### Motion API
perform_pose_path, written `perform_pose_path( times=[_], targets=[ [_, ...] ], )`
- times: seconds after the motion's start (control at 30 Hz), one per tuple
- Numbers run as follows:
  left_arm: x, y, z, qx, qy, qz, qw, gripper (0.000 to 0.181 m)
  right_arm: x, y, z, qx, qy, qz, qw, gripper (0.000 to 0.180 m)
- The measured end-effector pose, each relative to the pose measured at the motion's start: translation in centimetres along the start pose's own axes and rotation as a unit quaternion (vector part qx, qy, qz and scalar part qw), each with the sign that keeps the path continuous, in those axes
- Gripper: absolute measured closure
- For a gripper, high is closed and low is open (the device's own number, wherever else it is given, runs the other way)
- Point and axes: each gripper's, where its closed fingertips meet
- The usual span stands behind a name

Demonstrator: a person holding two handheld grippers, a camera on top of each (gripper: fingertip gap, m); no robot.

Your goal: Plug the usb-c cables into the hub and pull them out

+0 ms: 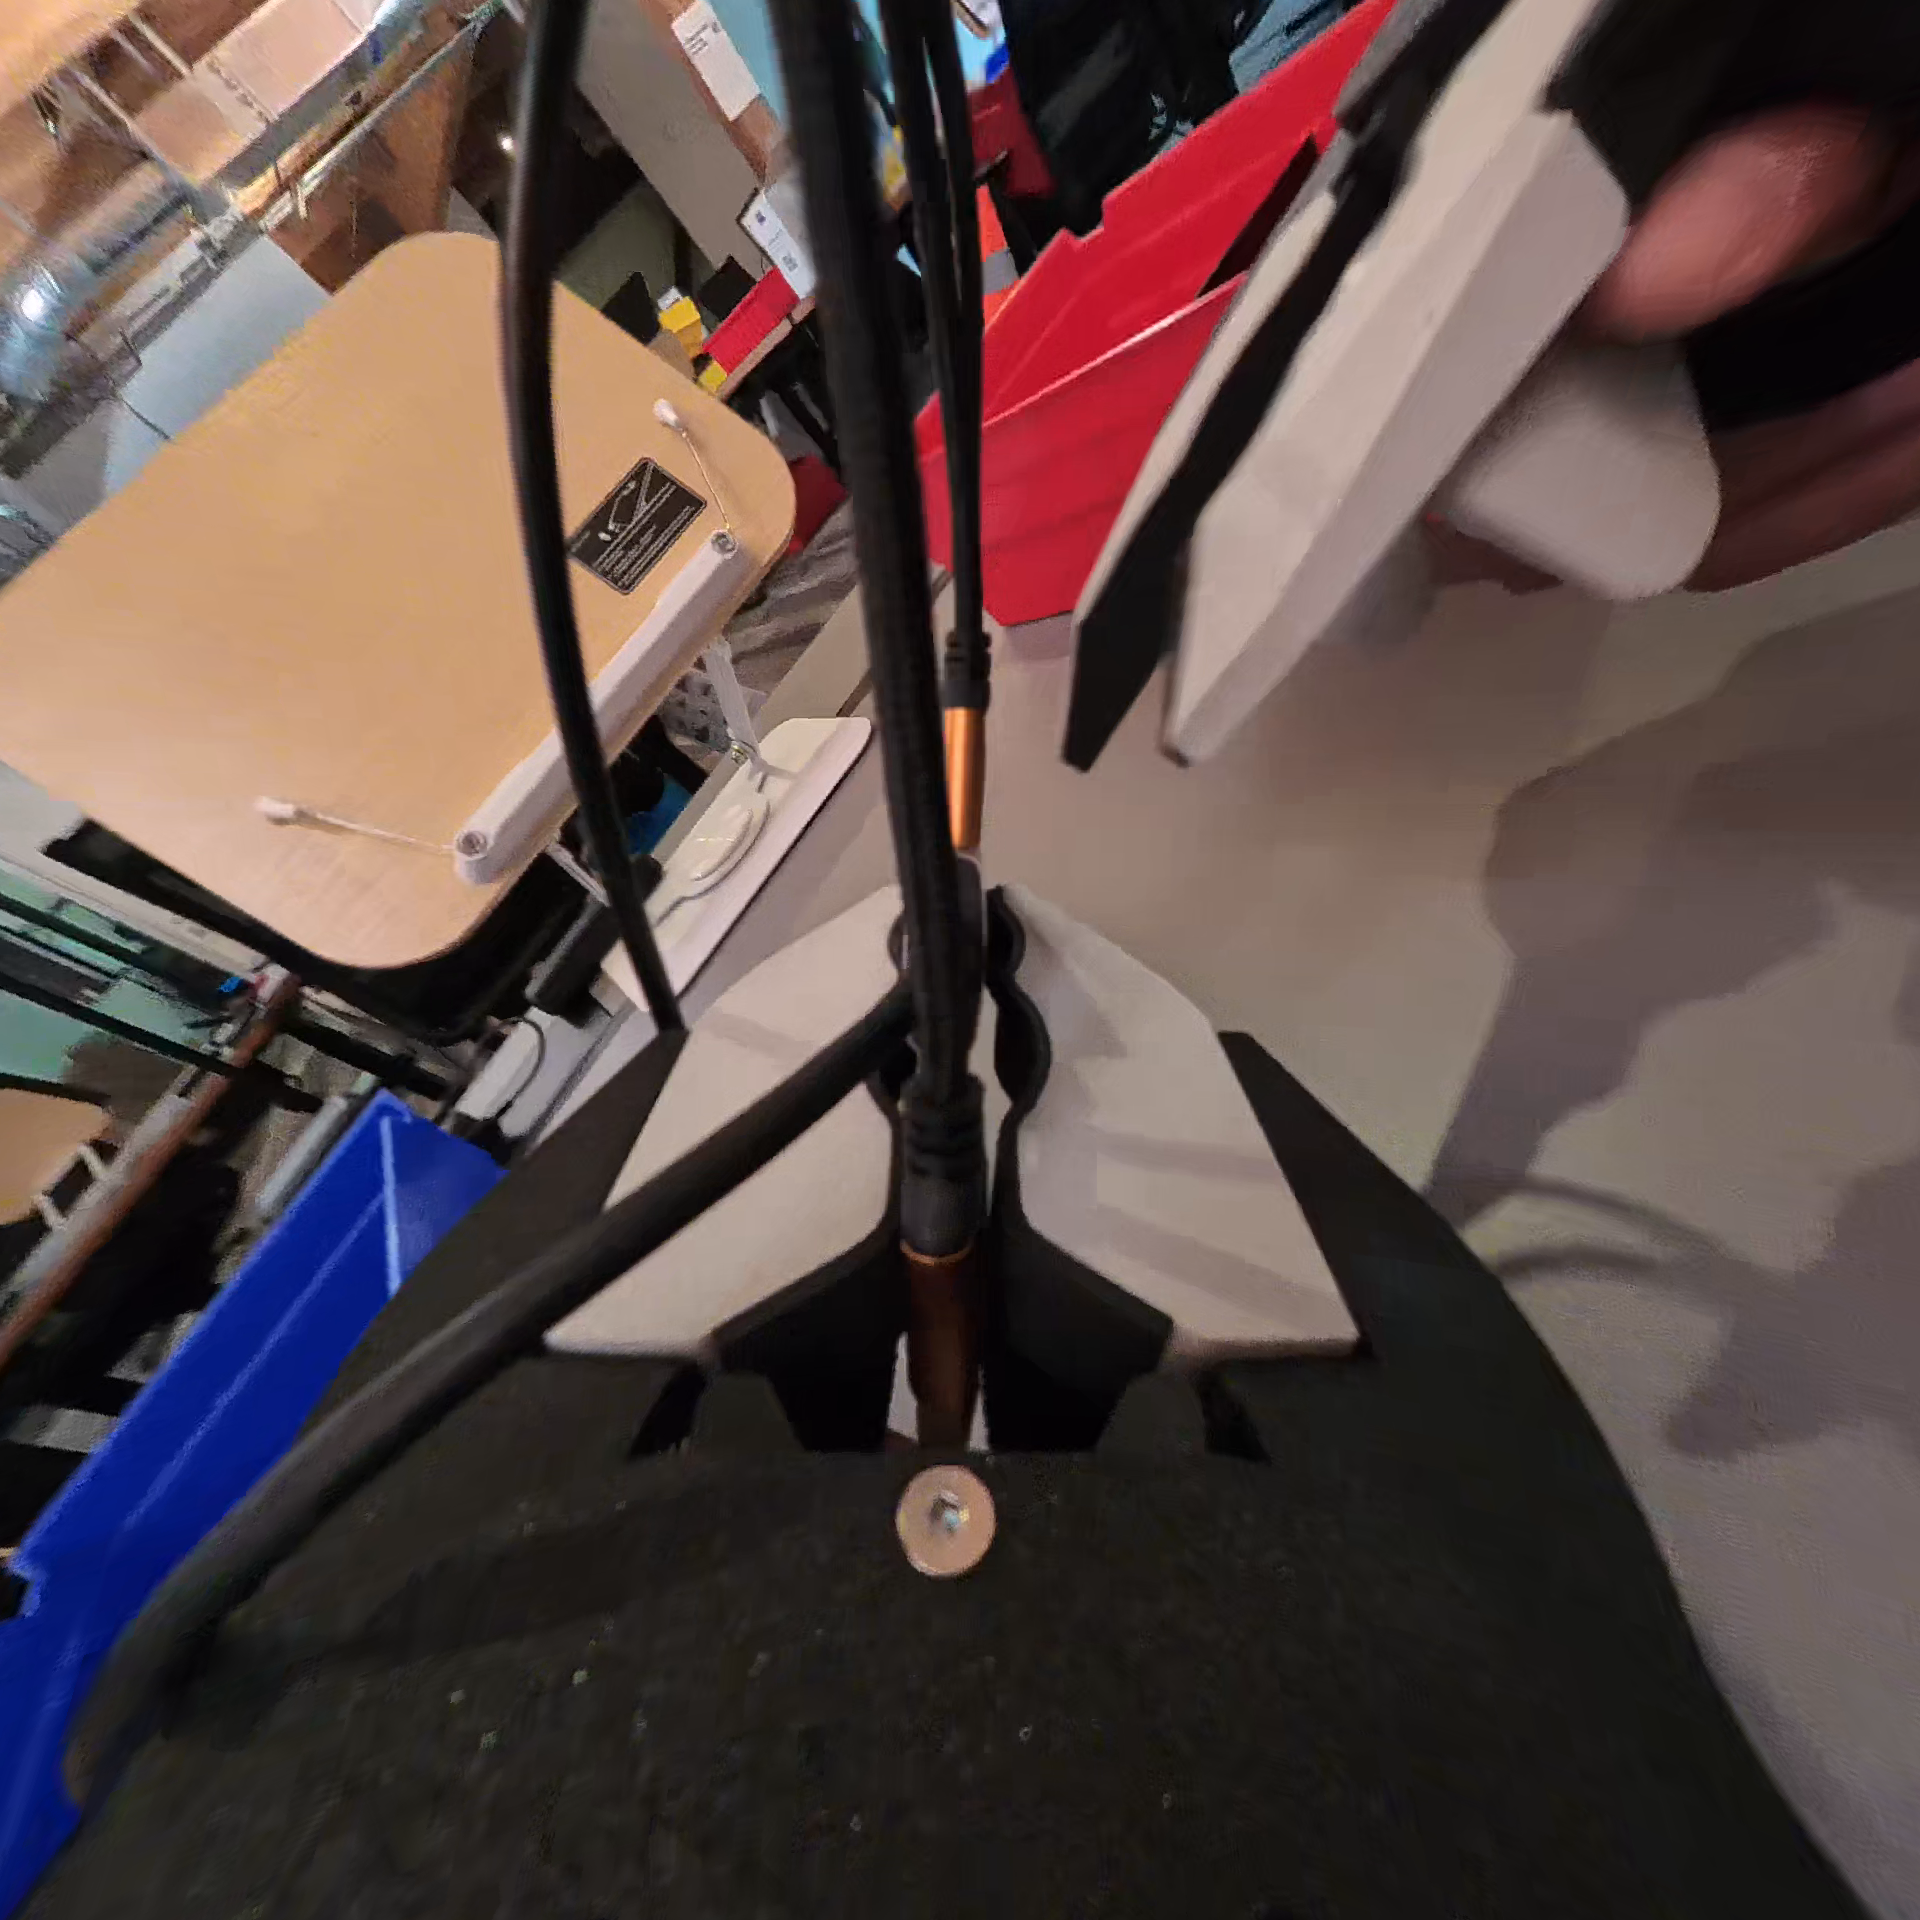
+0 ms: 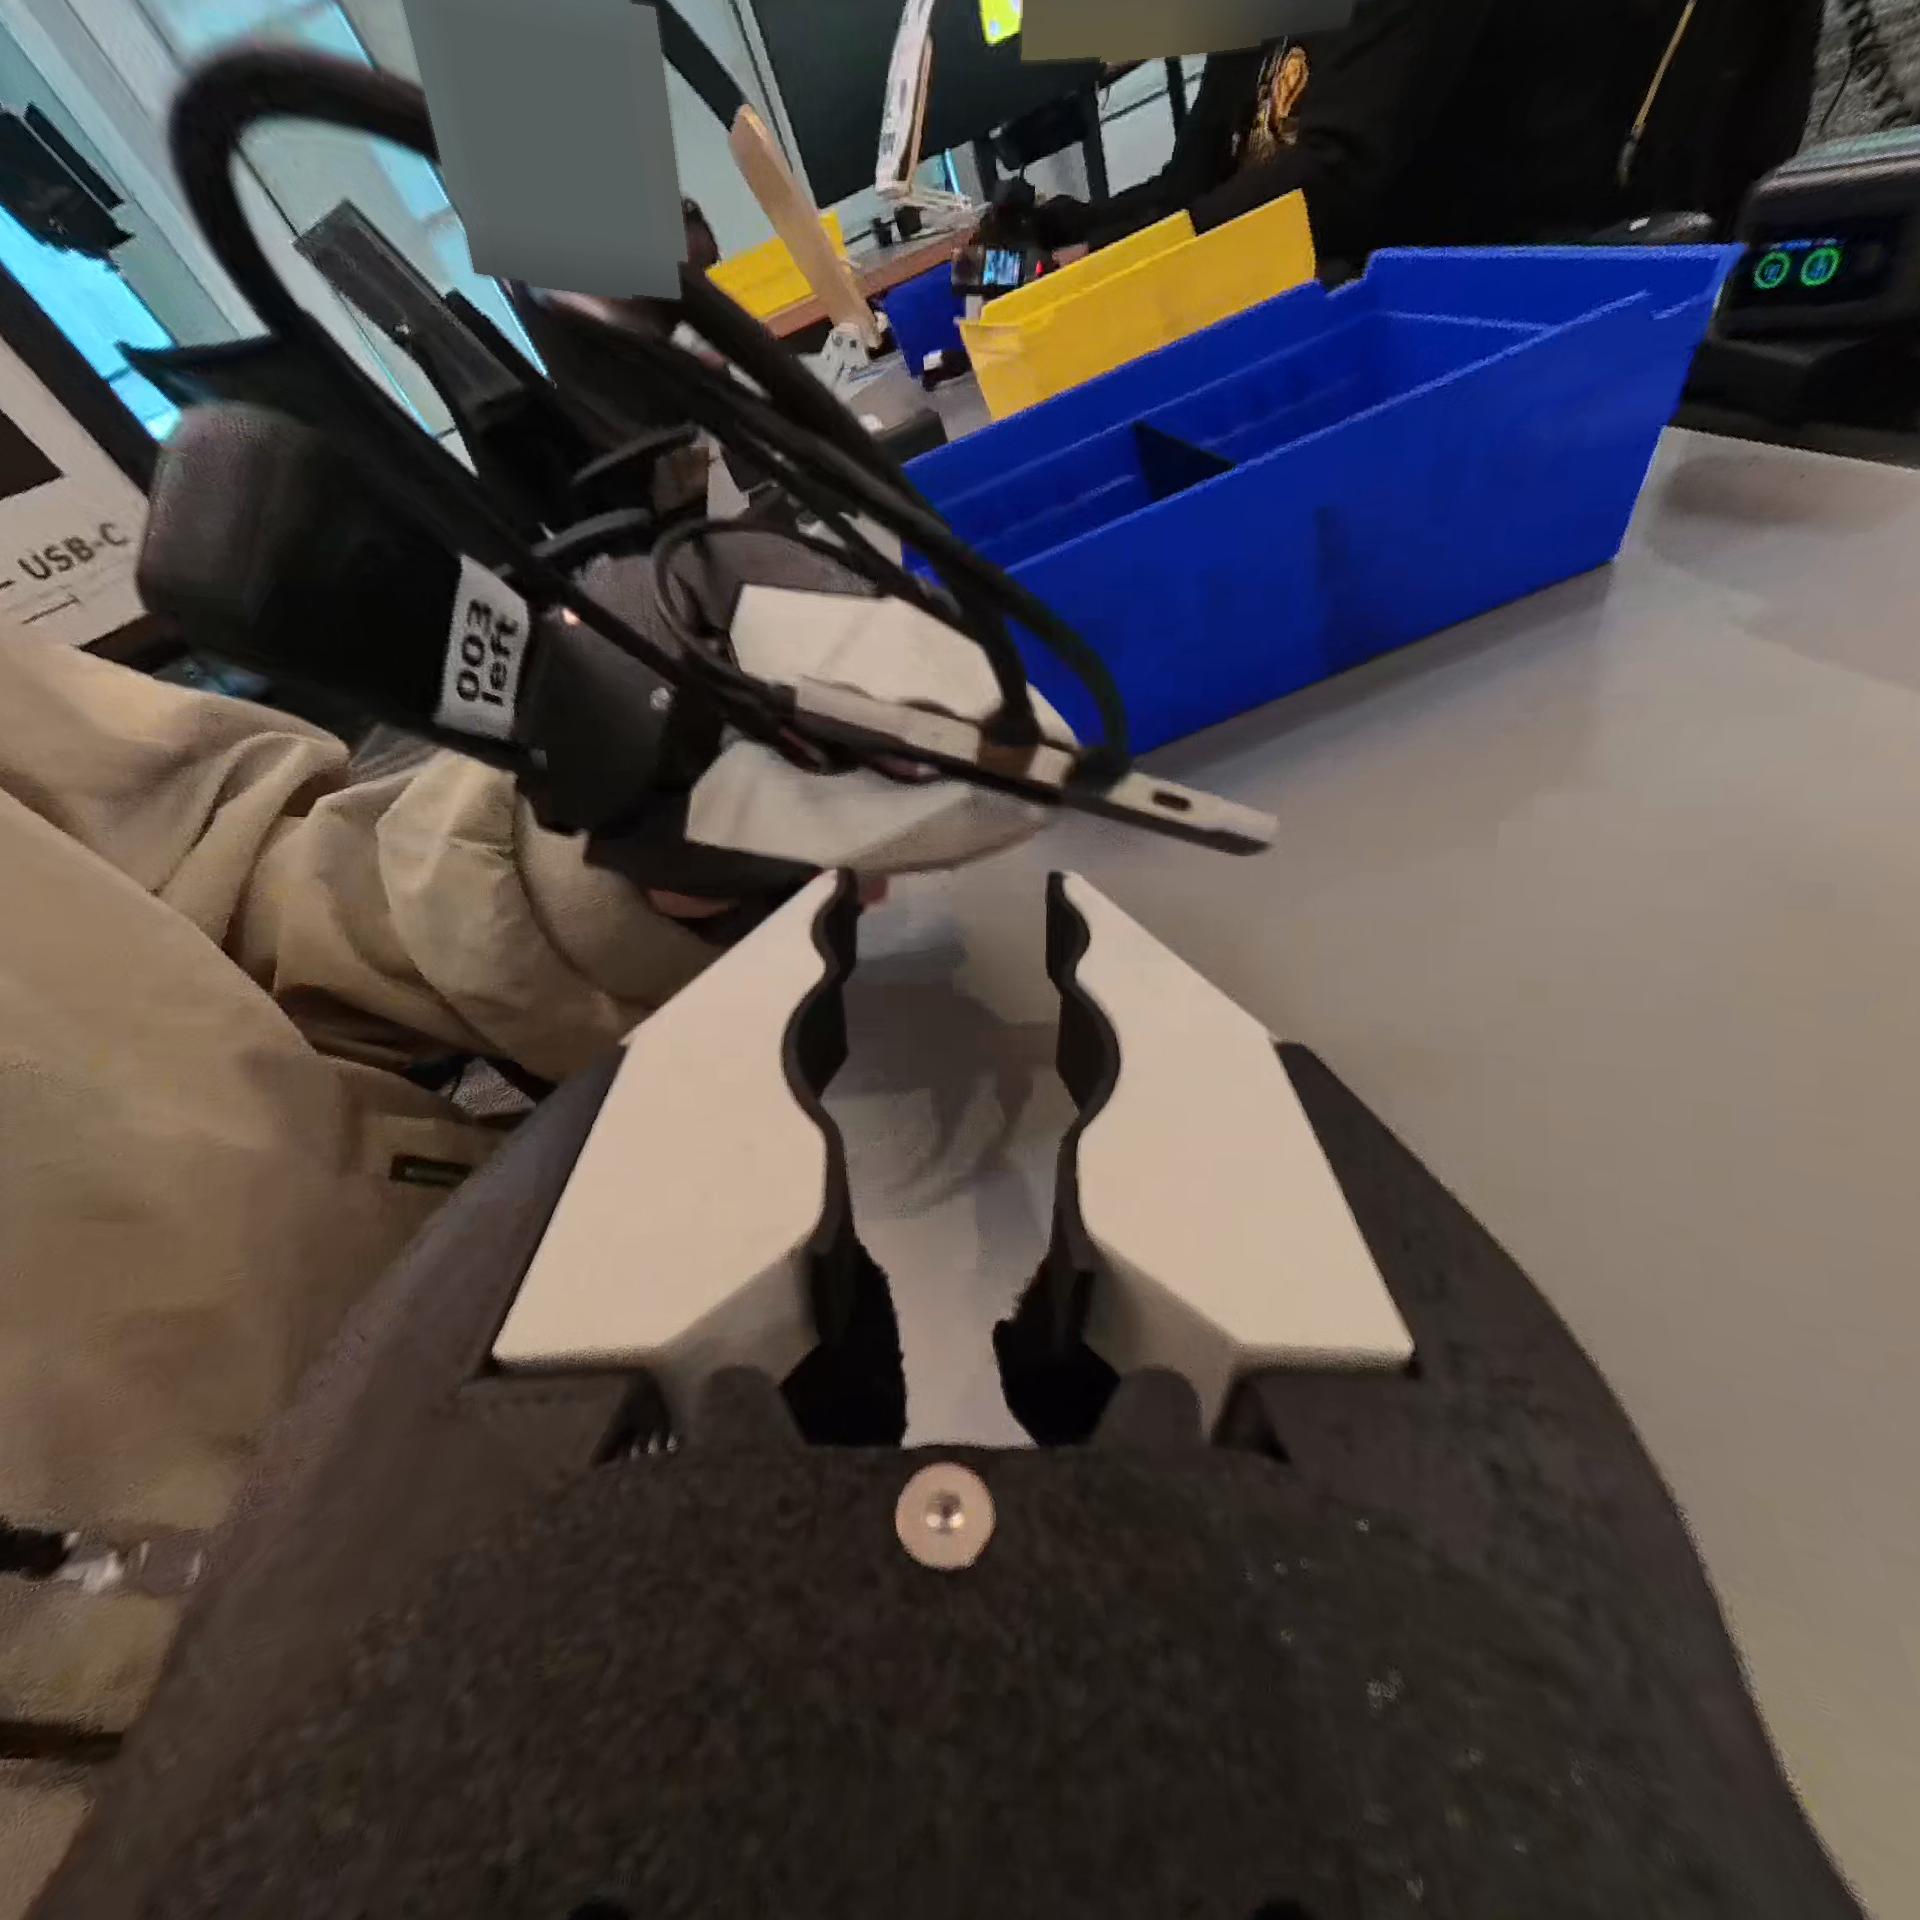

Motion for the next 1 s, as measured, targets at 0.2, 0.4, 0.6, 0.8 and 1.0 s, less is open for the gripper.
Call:
perform_pose_path(
  times=[0.2,0.4,0.6,0.8,1.0],
  targets=[
    [-0.3,0.3,1.1,-0.068,0.019,0.038,0.997,0.171,0.0,0.3,2.1,-0.019,0.089,-0.044,0.995,0.155],
    [-0.6,0.5,1.7,-0.112,0.017,0.072,0.991,0.171,0.4,0.8,2.0,-0.036,0.102,-0.049,0.993,0.167],
    [-0.7,0.6,1.3,-0.127,-0.005,0.080,0.989,0.171,0.4,1.1,1.8,-0.057,0.111,-0.047,0.991,0.168],
    [-0.7,0.7,0.9,-0.102,-0.015,0.060,0.993,0.170,0.3,1.4,1.3,-0.102,0.114,-0.019,0.988,0.168],
    [-0.5,0.3,1.4,-0.090,-0.010,0.069,0.993,0.170,0.4,1.1,1.8,-0.072,0.098,-0.025,0.992,0.169]
  ],
)
Point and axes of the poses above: each gripper's, where its closed fingertips meet, x back along the fingers, z out of its top, y = z × x across the jaws, and after that the axes turned 8 degrees about z, right-handed
